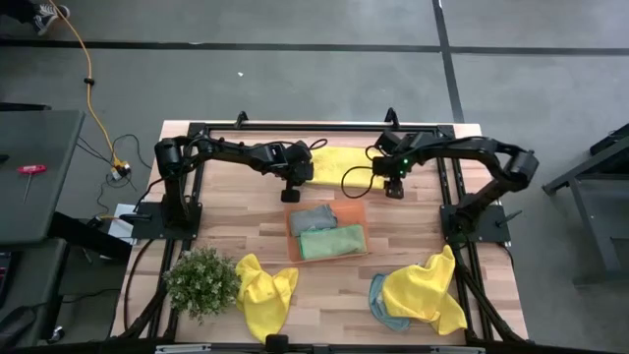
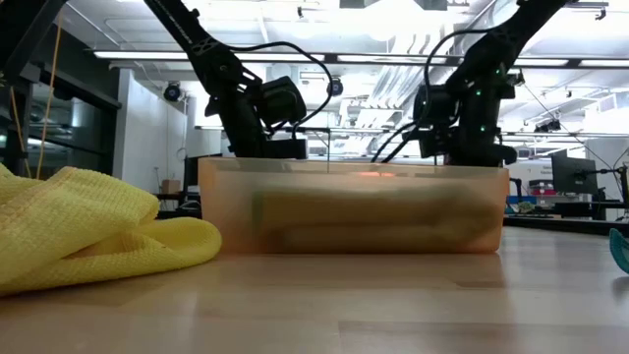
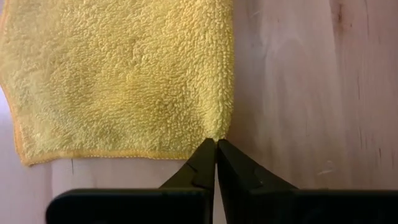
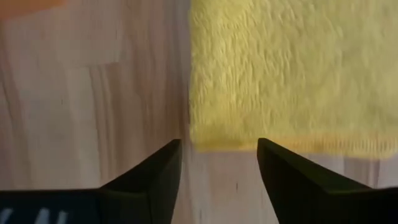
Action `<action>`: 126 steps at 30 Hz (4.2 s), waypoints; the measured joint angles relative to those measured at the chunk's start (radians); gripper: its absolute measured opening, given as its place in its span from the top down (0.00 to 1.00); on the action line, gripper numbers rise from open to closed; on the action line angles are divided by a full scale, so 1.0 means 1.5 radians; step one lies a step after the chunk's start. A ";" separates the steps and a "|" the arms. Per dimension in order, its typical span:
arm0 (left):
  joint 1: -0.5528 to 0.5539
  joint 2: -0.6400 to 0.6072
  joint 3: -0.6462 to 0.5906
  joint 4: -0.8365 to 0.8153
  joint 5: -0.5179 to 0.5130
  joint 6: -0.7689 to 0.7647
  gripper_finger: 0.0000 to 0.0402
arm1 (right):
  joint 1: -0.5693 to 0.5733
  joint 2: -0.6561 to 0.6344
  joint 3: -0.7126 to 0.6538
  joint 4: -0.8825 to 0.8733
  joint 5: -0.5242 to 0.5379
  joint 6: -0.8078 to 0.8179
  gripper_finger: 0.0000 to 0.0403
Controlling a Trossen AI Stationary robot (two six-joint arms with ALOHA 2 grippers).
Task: Fold microfiber towels
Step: Fold the top right yellow microfiber towel
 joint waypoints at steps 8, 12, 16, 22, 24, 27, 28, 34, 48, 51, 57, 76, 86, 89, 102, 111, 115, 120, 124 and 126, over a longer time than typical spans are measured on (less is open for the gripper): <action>0.000 0.000 0.000 -0.002 0.001 -0.022 1.00 | 0.042 0.032 0.000 0.022 0.024 -0.078 0.55; 0.000 0.000 0.000 -0.002 0.001 -0.022 1.00 | 0.049 0.054 0.000 0.029 0.026 -0.075 0.60; 0.000 0.000 0.000 -0.002 0.001 -0.022 1.00 | 0.052 0.073 0.004 0.033 0.043 -0.069 0.66; 0.000 0.000 0.000 -0.004 0.001 -0.037 1.00 | 0.052 0.080 0.003 0.033 0.067 -0.045 0.80; 0.000 0.000 0.000 -0.012 0.001 -0.043 1.00 | 0.051 0.080 0.003 0.029 0.069 -0.007 0.91; 0.001 -0.002 0.000 -0.026 0.003 -0.083 1.00 | 0.051 0.078 0.003 0.021 0.046 0.066 0.97; 0.004 -0.004 0.000 -0.035 0.010 -0.101 1.00 | 0.050 0.075 0.002 0.019 0.028 0.093 0.97; 0.024 -0.020 0.001 -0.065 0.050 -0.178 1.00 | 0.045 0.024 -0.002 0.005 -0.064 0.195 0.99; 0.067 -0.049 0.064 -0.125 0.126 -0.311 1.00 | -0.010 -0.040 -0.002 -0.033 -0.163 0.409 1.00; 0.081 -0.049 0.065 -0.100 0.124 -0.337 1.00 | -0.024 -0.040 -0.002 -0.026 -0.155 0.441 1.00; 0.106 -0.041 0.066 -0.060 0.105 -0.364 1.00 | -0.055 -0.040 -0.001 -0.010 -0.103 0.503 1.00; 0.092 0.023 0.066 0.084 -0.018 -0.364 1.00 | -0.041 -0.039 0.000 -0.005 0.047 0.616 1.00; 0.088 0.023 0.066 0.122 -0.041 -0.318 1.00 | -0.036 -0.039 0.000 0.003 0.119 0.682 1.00; 0.086 0.023 0.066 0.129 -0.063 -0.304 0.98 | -0.036 -0.039 0.000 0.005 0.128 0.681 0.97; 0.103 0.018 0.068 0.140 -0.095 -0.258 0.75 | -0.054 -0.040 0.000 0.007 0.225 0.659 0.48; 0.136 -0.034 0.112 0.080 0.033 -0.241 0.59 | -0.058 -0.111 -0.018 -0.052 0.143 0.570 0.40; 0.140 -0.032 0.108 0.076 0.087 -0.241 0.58 | -0.080 -0.181 -0.106 0.000 0.072 0.651 0.40; 0.134 -0.027 0.099 0.077 0.091 -0.241 0.58 | -0.089 -0.238 -0.207 0.134 0.012 0.841 0.40; 0.128 -0.028 0.100 0.086 0.092 -0.254 0.58 | -0.076 -0.233 -0.249 0.225 0.052 0.966 0.40; 0.126 -0.028 0.100 0.093 0.093 -0.272 0.58 | -0.071 -0.222 -0.263 0.282 0.062 1.021 0.40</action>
